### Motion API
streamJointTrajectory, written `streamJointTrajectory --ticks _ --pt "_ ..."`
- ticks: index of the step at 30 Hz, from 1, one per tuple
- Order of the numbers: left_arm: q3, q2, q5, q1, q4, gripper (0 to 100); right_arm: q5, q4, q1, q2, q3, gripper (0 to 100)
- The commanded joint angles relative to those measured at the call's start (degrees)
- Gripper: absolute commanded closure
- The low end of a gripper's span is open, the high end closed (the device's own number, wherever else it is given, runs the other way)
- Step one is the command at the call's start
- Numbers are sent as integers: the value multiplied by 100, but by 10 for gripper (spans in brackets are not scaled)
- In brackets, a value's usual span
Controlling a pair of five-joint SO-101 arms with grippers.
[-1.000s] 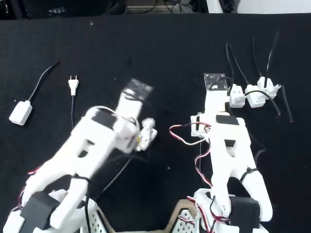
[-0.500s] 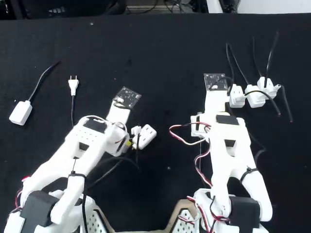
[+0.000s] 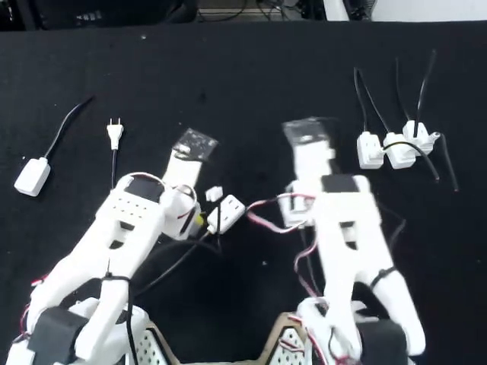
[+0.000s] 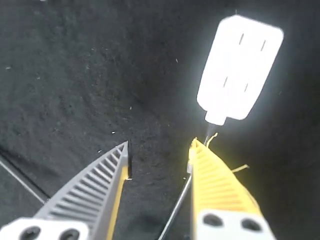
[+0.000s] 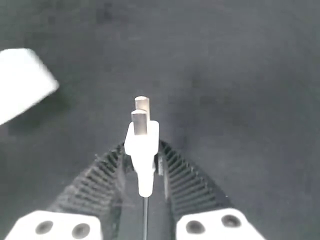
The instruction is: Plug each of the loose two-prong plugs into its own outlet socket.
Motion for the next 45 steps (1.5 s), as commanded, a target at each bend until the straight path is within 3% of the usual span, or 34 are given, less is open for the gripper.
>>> streamJointTrajectory --ticks 1,10,17,24,33,45 --pt "-22 -712 598 -110 -149 802 158 -185 -791 -734 163 988" --pt "1068 -2681 1354 -664 -844 802 158 -1556 -2233 -2105 1508 988" --pt "1279 -3297 1688 -989 -835 802 158 -1758 -3279 -3116 2044 988" --pt "1402 -3859 1697 -919 -791 802 167 -2154 -3341 -3196 2290 988" --pt "1965 -4800 1644 -48 -809 802 167 -2602 -3323 -2879 2413 988" --pt "2202 -4967 1196 22 -905 802 167 -2576 -3341 -2897 2378 988"
